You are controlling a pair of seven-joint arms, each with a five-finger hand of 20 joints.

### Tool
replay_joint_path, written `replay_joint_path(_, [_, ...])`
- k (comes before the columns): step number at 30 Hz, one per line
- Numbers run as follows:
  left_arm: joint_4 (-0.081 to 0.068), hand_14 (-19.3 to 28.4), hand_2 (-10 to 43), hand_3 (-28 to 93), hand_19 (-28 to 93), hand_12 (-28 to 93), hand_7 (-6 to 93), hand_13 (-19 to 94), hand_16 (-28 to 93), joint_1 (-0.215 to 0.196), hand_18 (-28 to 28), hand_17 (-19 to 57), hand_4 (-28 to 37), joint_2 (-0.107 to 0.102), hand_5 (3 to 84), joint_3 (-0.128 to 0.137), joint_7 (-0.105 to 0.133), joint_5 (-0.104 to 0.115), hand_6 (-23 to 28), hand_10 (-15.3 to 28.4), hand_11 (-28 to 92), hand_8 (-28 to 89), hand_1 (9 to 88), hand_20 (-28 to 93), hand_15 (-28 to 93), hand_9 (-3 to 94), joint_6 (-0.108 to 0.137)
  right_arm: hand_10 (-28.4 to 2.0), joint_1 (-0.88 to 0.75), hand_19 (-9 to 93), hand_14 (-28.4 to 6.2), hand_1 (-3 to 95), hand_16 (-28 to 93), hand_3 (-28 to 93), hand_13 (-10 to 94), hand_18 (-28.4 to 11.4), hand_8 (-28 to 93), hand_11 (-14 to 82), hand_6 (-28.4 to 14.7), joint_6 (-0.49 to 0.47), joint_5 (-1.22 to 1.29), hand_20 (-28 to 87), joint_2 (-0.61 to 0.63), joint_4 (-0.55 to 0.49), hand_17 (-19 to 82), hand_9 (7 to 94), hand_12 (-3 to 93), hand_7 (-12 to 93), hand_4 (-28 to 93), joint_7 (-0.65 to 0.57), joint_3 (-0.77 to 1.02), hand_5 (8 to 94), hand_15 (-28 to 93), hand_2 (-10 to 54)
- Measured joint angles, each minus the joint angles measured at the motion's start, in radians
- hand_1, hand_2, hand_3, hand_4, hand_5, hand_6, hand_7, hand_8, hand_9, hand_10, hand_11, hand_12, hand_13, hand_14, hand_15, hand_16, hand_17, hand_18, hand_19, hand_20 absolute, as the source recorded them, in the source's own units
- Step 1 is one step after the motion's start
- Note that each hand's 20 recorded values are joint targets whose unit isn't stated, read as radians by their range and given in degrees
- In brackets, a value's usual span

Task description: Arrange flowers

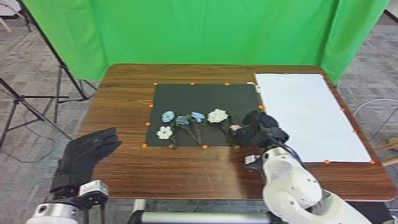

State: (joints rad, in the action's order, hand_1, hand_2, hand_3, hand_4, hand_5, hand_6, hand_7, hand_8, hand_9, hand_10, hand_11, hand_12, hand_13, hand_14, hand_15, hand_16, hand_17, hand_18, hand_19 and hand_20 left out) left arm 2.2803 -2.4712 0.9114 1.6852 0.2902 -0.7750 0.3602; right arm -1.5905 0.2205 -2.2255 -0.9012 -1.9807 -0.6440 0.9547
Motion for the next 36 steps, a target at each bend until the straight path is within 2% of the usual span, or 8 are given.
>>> replay_joint_path(8, [0.001, 27.7, 4.9, 82, 57, 9, 14.7, 27, -12, -0.03, 21.6, -9.4, -11.4, -0.011, 48.7, 0.006, 0.039, 0.015, 14.6, 21.6, 35, -9, 28.5, 14, 58, 39.3, 0.021, -20.7, -0.135, 81, -16.7, 20.6, 12, 85, 48, -21.9, -10, 19.4, -8.5, -0.015, 0.181, 13, 0.002, -0.114, 22, 50.3, 15.8, 14, -27, 0.104, 0.281, 49.3, 69, 10.0])
replay_joint_path(12, [0.002, 26.8, 4.6, 82, 57, 10, 15.0, 26, -12, -0.038, 21.5, -9.5, -12.1, -0.013, 49.0, 0.021, 0.045, 0.02, 14.6, 21.1, 35, -9, 28.3, 14, 58, 37.4, 0.033, -20.3, -0.235, 75, -18.9, 19.2, 10, 86, 45, -21.7, -11, 18.5, -7.4, -0.253, 0.442, 12, -0.086, -0.103, 18, 50.3, 15.8, 14, -27, 0.342, 0.531, 48.9, 63, 10.7])
replay_joint_path(16, [0.018, 26.3, 4.2, 82, 57, 9, 14.1, 24, -12, -0.051, 21.5, -9.7, -12.5, -0.01, 48.1, 0.066, 0.027, 0.011, 13.8, 20.5, 33, -9, 28.3, 14, 57, 35.7, 0.033, -19.4, -0.313, 69, -19.7, 18.5, 10, 87, 43, -21.4, -11, 16.6, -6.2, -0.445, 0.602, 13, -0.22, -0.111, 16, 50.0, 15.8, 14, -27, 0.368, 0.689, 48.3, 55, 11.3])
replay_joint_path(20, [0.039, 25.9, 4.0, 82, 56, 9, 13.1, 24, -12, -0.069, 21.4, -9.8, -12.9, 0.011, 47.3, 0.112, 0.024, 0.001, 13.4, 20.0, 32, -9, 28.1, 14, 55, 34.9, 0.036, -18.1, -0.403, 64, -20.7, 17.0, 9, 87, 40, -22.1, -11, 13.5, -5.2, -0.392, 0.786, 13, -0.341, -0.151, 13, 48.7, 14.8, 14, -27, 0.314, 0.824, 48.1, 46, 12.3])
replay_joint_path(25, [0.044, 25.7, 4.0, 82, 56, 9, 12.2, 24, -11, -0.071, 21.4, -10.0, -13.1, 0.025, 45.8, 0.118, 0.035, -0.004, 12.6, 19.9, 30, -9, 28.1, 14, 54, 34.4, 0.042, -16.5, -0.484, 60, -21.1, 16.4, 10, 88, 37, -21.7, -11, 11.2, -3.5, -0.271, 1.048, 13, -0.387, -0.153, 11, 46.4, 14.3, 13, -27, 0.311, 0.953, 45.7, 40, 13.0])
replay_joint_path(29, [0.042, 25.8, 4.0, 81, 56, 9, 12.2, 24, -10, -0.076, 21.5, -10.0, -13.3, 0.001, 45.1, 0.086, 0.104, 0.024, 12.0, 19.7, 30, -9, 28.2, 14, 54, 34.2, 0.076, -16.3, -0.521, 59, -21.0, 16.3, 12, 88, 37, -21.5, -11, 11.2, -3.0, -0.26, 1.14, 14, -0.383, -0.137, 10, 46.5, 14.4, 14, -28, 0.362, 0.97, 45.1, 40, 13.4])
replay_joint_path(33, [0.036, 26.2, 3.9, 81, 55, 10, 12.3, 25, -10, -0.086, 21.4, -10.0, -13.3, -0.061, 44.9, 0.046, 0.213, 0.104, 12.0, 20.1, 31, -9, 28.2, 14, 55, 35.5, 0.131, -16.7, -0.528, 60, -20.8, 16.3, 13, 88, 38, -21.7, -11, 12.3, -3.2, -0.28, 1.133, 15, -0.387, -0.122, 10, 47.7, 14.7, 14, -28, 0.385, 0.969, 45.9, 42, 13.7])
replay_joint_path(36, [0.029, 26.4, 4.0, 81, 55, 10, 12.4, 25, -10, -0.088, 21.5, -10.0, -13.3, -0.096, 45.0, 0.046, 0.231, 0.128, 12.0, 20.3, 31, -9, 28.2, 14, 55, 35.8, 0.138, -16.8, -0.521, 60, -20.7, 16.3, 13, 88, 38, -21.6, -11, 12.6, -3.3, -0.327, 1.126, 16, -0.393, -0.108, 10, 48.1, 14.7, 15, -27, 0.383, 0.973, 46.0, 42, 13.8])
